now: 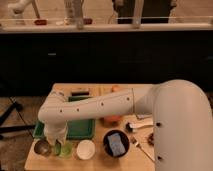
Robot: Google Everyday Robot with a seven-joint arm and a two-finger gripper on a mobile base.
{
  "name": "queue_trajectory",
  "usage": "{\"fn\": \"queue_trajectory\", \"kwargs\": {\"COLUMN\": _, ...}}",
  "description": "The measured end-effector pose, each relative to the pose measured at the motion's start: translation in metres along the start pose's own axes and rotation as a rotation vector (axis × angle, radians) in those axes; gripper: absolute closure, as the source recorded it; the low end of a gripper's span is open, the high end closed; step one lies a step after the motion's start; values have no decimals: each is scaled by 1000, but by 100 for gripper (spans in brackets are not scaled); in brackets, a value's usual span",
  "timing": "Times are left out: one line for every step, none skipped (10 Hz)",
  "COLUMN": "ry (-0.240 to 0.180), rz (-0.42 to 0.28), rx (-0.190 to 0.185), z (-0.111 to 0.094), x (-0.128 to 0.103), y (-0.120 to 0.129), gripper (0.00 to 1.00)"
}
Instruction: Place pepper in plastic cup
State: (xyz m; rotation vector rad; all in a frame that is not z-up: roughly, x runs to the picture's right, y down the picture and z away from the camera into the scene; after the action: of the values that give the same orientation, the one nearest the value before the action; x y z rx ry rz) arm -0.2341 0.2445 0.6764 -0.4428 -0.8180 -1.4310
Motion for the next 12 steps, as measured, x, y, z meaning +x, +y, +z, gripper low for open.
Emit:
{"fn": "queue_trajectory", "kwargs": {"ry": -4, "rz": 5, "rx": 1, "z": 1, "x": -2, "y": 2, "gripper": 98}}
{"fn": "queue_trajectory", "kwargs": {"ry": -7, "rz": 10, "rx": 1, "z": 3, "x": -4, "y": 4, "gripper": 98}}
{"fn": "queue_trajectory", "kwargs": {"ry": -10, "rz": 15, "rx": 2, "z": 4, "x": -5, "y": 5, "gripper": 98}}
{"fn": "queue_trajectory", "kwargs": {"ry": -12, "rz": 20, "rx": 3, "z": 5, "x": -6, "y": 7, "gripper": 98}}
{"fn": "queue_trajectory", "kwargs": {"ry": -14, "rz": 27, "rx": 3, "z": 6, "x": -7, "y": 9, "gripper": 98}}
{"fn": "queue_trajectory", "kwargs": {"ry": -17, "rz": 31, "rx": 5, "z": 7, "x": -8, "y": 11, "gripper": 98}}
{"fn": "queue_trajectory", "kwargs": {"ry": -22, "rz": 37, "rx": 6, "z": 10, "x": -8, "y": 13, "gripper": 98}}
{"fn": "queue_trajectory", "kwargs": {"ry": -26, "rz": 39, "rx": 8, "z": 12, "x": -9, "y": 13, "gripper": 98}}
{"fn": "queue_trajectory", "kwargs": {"ry": -31, "rz": 42, "rx": 9, "z": 14, "x": -9, "y": 14, "gripper": 98}}
{"fn": "queue_trajectory", "kwargs": {"ry": -36, "rz": 43, "rx": 11, "z": 16, "x": -9, "y": 15, "gripper": 98}}
{"fn": "queue_trajectory", "kwargs": {"ry": -39, "rz": 45, "rx": 13, "z": 18, "x": -8, "y": 16, "gripper": 98}}
{"fn": "queue_trajectory", "kwargs": {"ry": -42, "rz": 46, "rx": 14, "z": 19, "x": -9, "y": 16, "gripper": 98}}
